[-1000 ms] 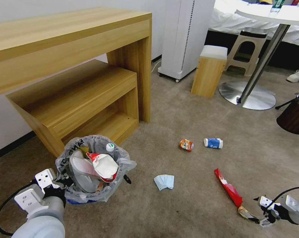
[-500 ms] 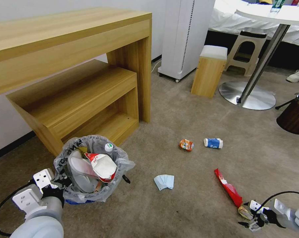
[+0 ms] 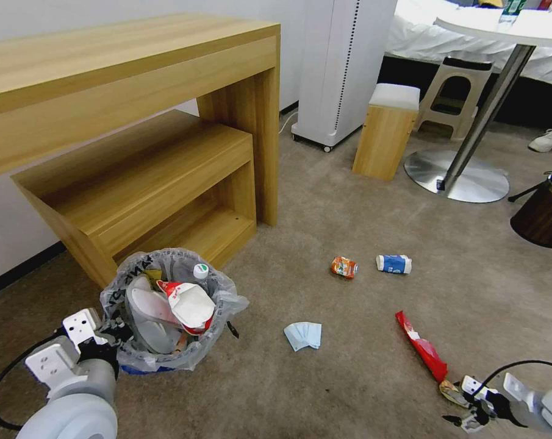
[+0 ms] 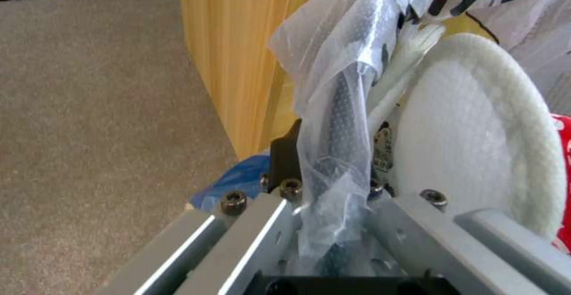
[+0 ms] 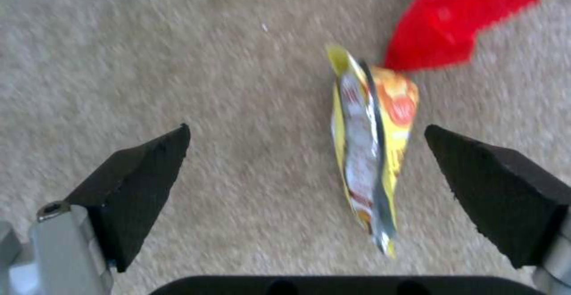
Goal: Pick up the trash bin and place the garbage on the floor into it.
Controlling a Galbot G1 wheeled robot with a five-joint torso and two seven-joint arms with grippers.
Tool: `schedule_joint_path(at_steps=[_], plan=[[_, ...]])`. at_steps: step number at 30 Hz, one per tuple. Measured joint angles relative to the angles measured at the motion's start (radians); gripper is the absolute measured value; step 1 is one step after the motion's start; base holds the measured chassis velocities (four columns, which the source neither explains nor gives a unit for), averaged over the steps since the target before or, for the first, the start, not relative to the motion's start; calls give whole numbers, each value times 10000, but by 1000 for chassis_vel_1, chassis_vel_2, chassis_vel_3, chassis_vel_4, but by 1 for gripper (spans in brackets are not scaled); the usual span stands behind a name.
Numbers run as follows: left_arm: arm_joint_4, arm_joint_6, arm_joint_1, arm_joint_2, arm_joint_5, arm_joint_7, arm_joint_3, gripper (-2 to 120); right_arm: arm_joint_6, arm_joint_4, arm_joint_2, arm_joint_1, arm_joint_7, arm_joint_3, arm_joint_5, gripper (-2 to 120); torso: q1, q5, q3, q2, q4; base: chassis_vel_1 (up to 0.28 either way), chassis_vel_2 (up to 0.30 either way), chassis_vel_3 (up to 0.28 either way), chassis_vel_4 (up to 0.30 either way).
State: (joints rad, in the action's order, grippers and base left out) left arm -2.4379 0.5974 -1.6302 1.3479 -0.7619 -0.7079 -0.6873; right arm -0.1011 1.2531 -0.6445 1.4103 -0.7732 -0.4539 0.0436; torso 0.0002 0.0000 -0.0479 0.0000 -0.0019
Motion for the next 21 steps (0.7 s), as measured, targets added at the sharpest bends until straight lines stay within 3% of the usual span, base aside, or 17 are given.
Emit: schedule_joint_path(at_steps=[10,13,20,21], plan=[[179,14,208,-18,-65,-9,53,0,84,-503,-142,-138,72,23,-166,100,0,0,-1,0,-1,0,0,0,0],[195,20,244,-77,-111,-13,32,0,98,-666,-260,-253,125,128,-197,93,0,1,0,0,0,0,0,0,0],[232,28,287,-112,-162,-33,5,0,244,-1037,-413,-510,285,294,-234,64,0,1,0,-1,0,0,0,0,0],[232,28,287,-112,-162,-33,5,0,244,-1037,-413,-510,285,294,-234,64,0,1,0,-1,0,0,0,0,0]])
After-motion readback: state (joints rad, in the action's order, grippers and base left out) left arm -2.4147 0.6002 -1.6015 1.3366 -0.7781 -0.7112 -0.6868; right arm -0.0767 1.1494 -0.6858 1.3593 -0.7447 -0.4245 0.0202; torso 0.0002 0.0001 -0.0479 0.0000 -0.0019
